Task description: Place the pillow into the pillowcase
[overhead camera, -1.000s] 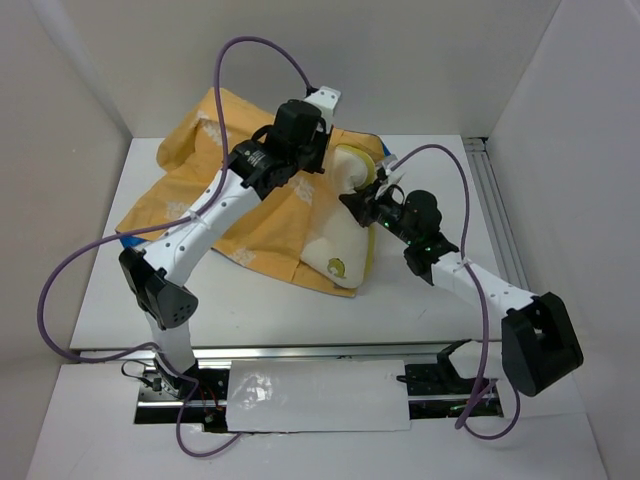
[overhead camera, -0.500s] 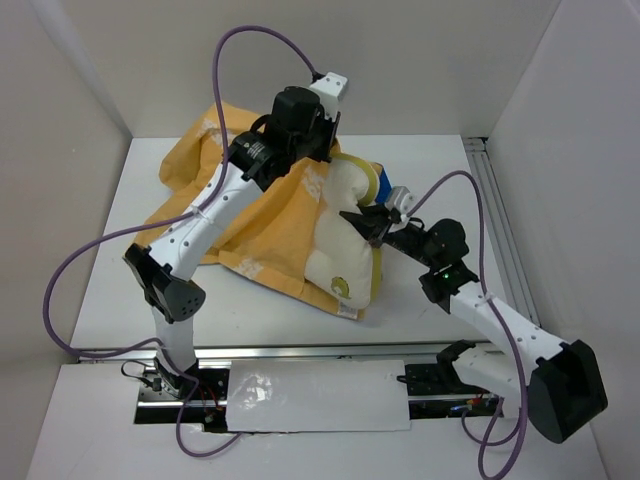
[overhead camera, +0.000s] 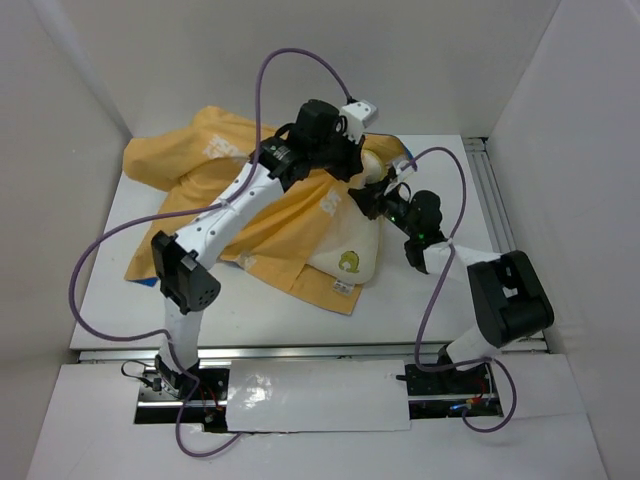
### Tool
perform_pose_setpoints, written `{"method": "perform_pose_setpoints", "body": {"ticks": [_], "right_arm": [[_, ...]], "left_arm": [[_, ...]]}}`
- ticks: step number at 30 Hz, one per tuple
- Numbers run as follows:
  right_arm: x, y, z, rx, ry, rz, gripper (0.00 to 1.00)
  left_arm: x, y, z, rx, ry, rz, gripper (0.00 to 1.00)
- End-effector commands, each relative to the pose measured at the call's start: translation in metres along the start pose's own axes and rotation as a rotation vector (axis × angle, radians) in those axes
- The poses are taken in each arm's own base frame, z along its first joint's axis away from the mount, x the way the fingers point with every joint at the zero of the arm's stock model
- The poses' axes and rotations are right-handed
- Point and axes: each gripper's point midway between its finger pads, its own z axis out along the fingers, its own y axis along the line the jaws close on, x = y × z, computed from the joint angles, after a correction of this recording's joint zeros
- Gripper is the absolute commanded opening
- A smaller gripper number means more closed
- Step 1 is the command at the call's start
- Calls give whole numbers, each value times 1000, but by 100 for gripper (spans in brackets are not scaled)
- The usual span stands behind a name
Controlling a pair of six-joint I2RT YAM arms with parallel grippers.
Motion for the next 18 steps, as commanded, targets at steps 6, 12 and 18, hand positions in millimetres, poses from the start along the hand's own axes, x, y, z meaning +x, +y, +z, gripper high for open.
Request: {"method": "perform_pose_setpoints", "body": {"ticks": [6, 12, 18], "right_arm": [[7, -2, 7, -5, 48, 91, 52], [32, -41, -11, 238, 205, 135, 89], [38, -72, -48, 575, 364, 266, 100]], "left_arm": [[44, -7, 83, 188, 69, -187, 0], [48, 52, 86, 10, 57, -277, 24], [29, 61, 60, -19, 16, -274, 98]]}}
